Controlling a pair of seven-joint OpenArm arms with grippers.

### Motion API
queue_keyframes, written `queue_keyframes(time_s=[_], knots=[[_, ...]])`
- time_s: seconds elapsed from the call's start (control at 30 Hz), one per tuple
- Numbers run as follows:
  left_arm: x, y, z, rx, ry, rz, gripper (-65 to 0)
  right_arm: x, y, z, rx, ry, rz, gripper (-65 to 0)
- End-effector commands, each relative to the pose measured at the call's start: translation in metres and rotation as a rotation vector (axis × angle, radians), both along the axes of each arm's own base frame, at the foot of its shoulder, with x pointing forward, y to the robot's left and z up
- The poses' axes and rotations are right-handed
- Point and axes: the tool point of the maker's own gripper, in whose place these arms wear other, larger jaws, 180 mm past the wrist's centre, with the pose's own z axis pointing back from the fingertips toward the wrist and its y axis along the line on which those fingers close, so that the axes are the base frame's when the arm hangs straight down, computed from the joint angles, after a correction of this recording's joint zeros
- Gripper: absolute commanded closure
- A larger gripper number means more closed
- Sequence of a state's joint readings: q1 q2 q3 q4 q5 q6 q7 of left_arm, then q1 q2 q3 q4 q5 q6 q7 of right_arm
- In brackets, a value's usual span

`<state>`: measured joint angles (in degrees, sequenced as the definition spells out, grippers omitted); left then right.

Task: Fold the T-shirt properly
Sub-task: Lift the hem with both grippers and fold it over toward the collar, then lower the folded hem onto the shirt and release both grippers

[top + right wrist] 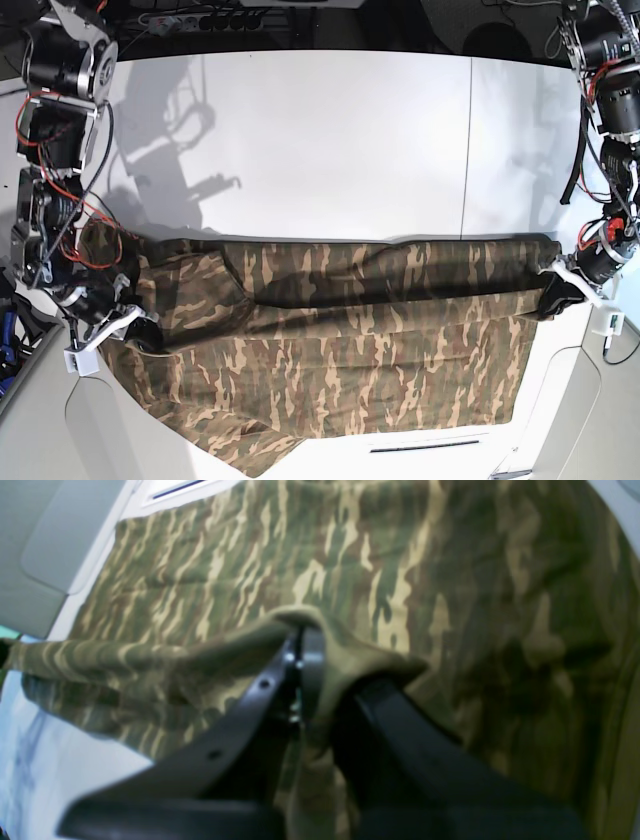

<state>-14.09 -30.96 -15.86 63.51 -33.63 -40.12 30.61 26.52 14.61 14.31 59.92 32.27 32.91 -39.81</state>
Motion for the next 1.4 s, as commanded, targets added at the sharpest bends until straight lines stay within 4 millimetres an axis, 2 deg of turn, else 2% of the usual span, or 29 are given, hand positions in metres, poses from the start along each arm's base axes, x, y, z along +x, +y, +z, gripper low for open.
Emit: queue_keyframes(time_s=[0.0,0.1,0.23,0.33,0.4,0.47,0.57,0.77,0.9,1.0,1.07,1.23,1.37], knots=[[0.012,0.01,0.021,0.004,-0.055,0.016,0.0,0.016,-0.007,0.022,-0.005,-0.066,-0.018,0.0],[0.015,0.013,0.015,-0.015,-0.042,0.031,-0.1,0.021,-0.002,0.018,-0.002,-0.062,-0.014,0.0],[0.016,0.014,0.018,-0.022,-0.063,0.038,-18.7,0.021,0.003,0.016,0.001,-0.06,-0.01,-0.2],[0.018,0.023,0.018,-0.028,-0.063,0.095,-27.7,0.021,0.003,0.016,-0.005,-0.061,-0.012,-22.9],[0.016,0.027,0.014,-0.034,-0.034,0.123,-31.4,0.021,0.001,0.016,-0.007,-0.056,-0.014,-30.9],[0.013,0.03,0.009,-0.051,0.019,0.146,-32.7,0.019,-0.004,0.017,-0.006,-0.045,-0.023,-31.4],[0.007,0.037,0.009,-0.106,0.054,0.174,-32.7,0.016,-0.022,0.021,0.004,-0.025,-0.062,-31.4],[-0.011,0.064,0.022,-0.249,0.044,0.258,-32.7,0.001,-0.082,0.031,0.071,-0.032,-0.233,-31.4],[-0.026,0.072,0.016,-0.303,0.035,0.297,-32.8,-0.021,-0.117,0.016,0.107,-0.015,-0.342,-31.4],[-0.035,0.073,0.005,-0.301,0.035,0.31,-39.9,-0.042,-0.136,-0.003,0.111,0.003,-0.412,-31.4],[-0.039,0.072,0.001,-0.304,0.028,0.318,-43.8,-0.054,-0.142,-0.015,0.109,0.02,-0.446,-31.4],[-0.043,0.059,-0.016,-0.322,0.049,0.316,-43.9,-0.076,-0.147,-0.037,0.098,0.044,-0.479,-31.5],[-0.041,0.047,-0.031,-0.33,0.048,0.328,-43.9,-0.079,-0.138,-0.046,0.107,0.063,-0.462,-31.5]])
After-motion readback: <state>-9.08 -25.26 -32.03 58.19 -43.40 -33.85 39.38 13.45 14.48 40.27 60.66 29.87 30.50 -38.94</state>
